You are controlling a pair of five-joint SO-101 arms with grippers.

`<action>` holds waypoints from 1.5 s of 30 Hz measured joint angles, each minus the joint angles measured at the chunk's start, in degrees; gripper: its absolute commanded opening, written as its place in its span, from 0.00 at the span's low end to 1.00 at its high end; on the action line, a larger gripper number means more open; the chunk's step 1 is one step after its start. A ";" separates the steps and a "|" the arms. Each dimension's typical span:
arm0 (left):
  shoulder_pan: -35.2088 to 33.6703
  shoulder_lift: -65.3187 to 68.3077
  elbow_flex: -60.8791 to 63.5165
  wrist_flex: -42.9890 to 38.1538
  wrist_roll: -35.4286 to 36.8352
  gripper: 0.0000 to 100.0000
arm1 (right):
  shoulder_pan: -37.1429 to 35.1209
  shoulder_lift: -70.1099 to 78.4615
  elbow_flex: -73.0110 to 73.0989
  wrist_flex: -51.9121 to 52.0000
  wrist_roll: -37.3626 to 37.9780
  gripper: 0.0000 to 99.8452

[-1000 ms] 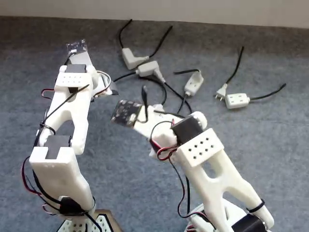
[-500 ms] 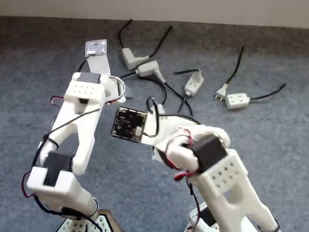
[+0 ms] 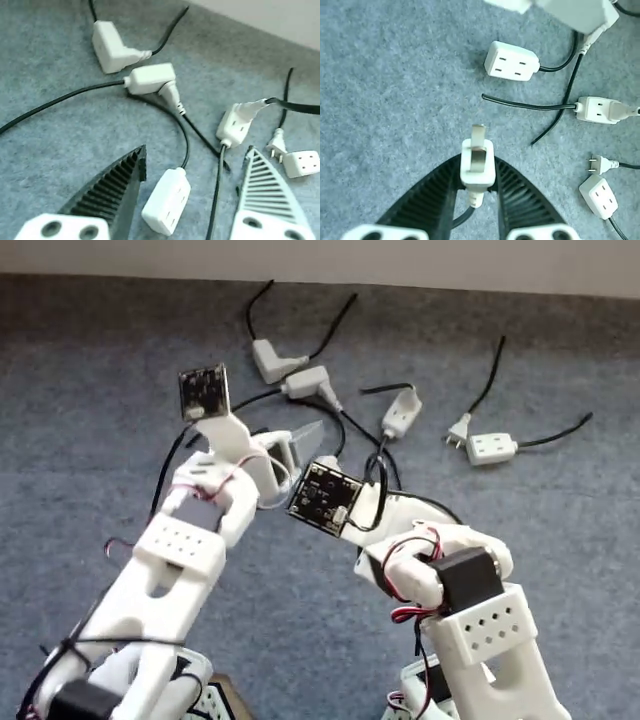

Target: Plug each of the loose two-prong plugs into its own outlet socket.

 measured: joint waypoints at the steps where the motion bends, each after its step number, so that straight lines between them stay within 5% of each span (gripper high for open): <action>1: 0.09 -2.46 2.55 -2.90 -0.70 0.29 | 0.00 0.00 1.23 -1.49 -0.35 0.04; 12: 7.65 -20.84 19.87 -17.23 -12.22 0.23 | -1.93 14.42 -1.49 -9.23 -10.73 0.04; 18: 7.56 -23.65 22.59 -17.49 -12.40 0.23 | -1.93 26.90 -9.93 -9.41 -11.87 0.04; 45: 8.79 -24.26 23.74 -18.29 -12.04 0.22 | -1.76 27.87 -31.74 8.09 -11.87 0.04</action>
